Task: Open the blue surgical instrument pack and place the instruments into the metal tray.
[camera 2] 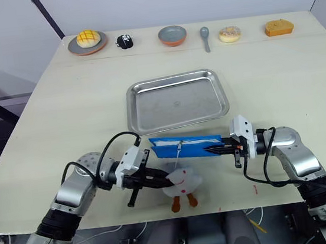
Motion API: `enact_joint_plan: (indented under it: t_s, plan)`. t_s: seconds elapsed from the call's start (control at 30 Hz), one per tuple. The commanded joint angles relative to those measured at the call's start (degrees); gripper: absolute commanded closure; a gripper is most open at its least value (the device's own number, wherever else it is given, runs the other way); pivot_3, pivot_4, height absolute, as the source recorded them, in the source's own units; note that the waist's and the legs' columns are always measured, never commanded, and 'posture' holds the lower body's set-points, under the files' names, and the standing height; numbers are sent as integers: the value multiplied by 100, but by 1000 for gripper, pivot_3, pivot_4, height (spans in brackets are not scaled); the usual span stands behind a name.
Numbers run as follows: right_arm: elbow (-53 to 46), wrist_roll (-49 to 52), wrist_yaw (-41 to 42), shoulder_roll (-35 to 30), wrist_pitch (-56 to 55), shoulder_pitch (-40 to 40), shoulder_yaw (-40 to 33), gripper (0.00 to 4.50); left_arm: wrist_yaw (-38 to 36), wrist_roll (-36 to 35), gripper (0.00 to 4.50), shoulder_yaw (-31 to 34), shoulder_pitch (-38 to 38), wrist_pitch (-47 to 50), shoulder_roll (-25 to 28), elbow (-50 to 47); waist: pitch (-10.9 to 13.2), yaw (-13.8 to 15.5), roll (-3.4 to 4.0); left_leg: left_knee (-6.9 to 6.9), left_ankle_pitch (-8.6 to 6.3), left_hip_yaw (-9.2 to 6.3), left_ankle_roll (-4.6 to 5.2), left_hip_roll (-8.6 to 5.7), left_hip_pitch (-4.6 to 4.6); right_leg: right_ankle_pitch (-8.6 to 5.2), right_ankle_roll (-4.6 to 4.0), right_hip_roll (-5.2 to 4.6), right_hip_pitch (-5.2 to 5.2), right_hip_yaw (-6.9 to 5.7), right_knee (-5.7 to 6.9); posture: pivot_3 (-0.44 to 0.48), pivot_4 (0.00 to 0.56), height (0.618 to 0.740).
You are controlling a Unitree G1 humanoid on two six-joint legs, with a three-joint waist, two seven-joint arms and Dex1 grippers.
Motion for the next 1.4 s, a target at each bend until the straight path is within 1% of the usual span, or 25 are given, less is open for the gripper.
enact_joint_plan:
  t_s: [0.03,0.13,0.17,0.23,0.4,0.5,0.63,0.77,1.0,1.1,1.27,1.4]
  plan:
    - [114,-109,21,-25,-84,-57,12,4500,-366,-330,4399,359,-86,17,352,36,0,-1,0,0,0,0,0,0,0,0,0,0,0,0,0,0,150,732]
    - [169,-117,37,-22,-118,-73,10,4500,-539,-586,4399,552,-209,97,835,276,1,-13,-1,0,0,0,0,2,-1,0,0,0,-1,0,0,0,150,732]
    - [182,-122,41,-20,-133,-78,17,4500,-539,-592,4399,522,-293,70,1010,421,1,-11,-1,0,0,0,0,3,-1,0,0,2,-1,-1,0,0,150,732]
    - [204,-131,44,-10,-164,-80,29,4500,-539,-539,4399,541,-460,-34,1199,758,1,-13,0,0,0,-3,1,5,1,0,0,2,0,-4,0,0,150,732]
    - [222,-146,54,7,-212,-57,28,4500,-539,-354,4399,633,-812,-310,1433,1511,1,-14,0,-1,0,1,0,0,0,0,0,6,-3,-2,1,0,150,732]
    - [230,-147,60,4,-226,-53,23,4500,-539,-253,4399,512,-846,-451,1626,1727,1,-15,0,-1,0,1,0,0,0,0,0,5,-2,-1,1,0,150,732]
    - [271,-147,79,0,-247,-79,20,4500,-539,-48,4399,548,-955,-582,1757,2130,1,-15,0,-1,0,2,0,-1,-1,0,0,5,-2,-1,0,0,150,732]
    - [301,-149,84,2,-268,-92,24,4500,-539,59,4399,570,-1041,-590,1785,2343,1,-15,-1,-1,0,2,1,0,1,0,0,5,-2,-1,3,0,150,732]
    - [289,-147,81,-23,-303,-48,0,4500,-474,150,4399,598,-773,-514,1742,2324,1,-16,0,-1,0,3,0,1,0,0,0,4,-2,0,2,0,150,732]
    - [201,-60,91,-7,-312,-3,-50,4500,-354,101,4399,623,-548,-397,1633,2245,1,-16,0,-1,0,2,0,1,1,0,0,4,-2,0,3,0,150,732]
    - [-4,233,159,57,-242,-55,-148,4500,-284,174,4399,578,-327,-350,1382,2064,1,-13,1,-1,0,3,0,2,2,0,0,1,-1,1,3,0,150,732]
    - [-298,961,201,246,99,-72,-435,4500,-291,238,4399,593,-334,-368,1257,2112,4,10,7,-1,0,3,1,1,1,0,0,0,-2,1,3,0,150,732]
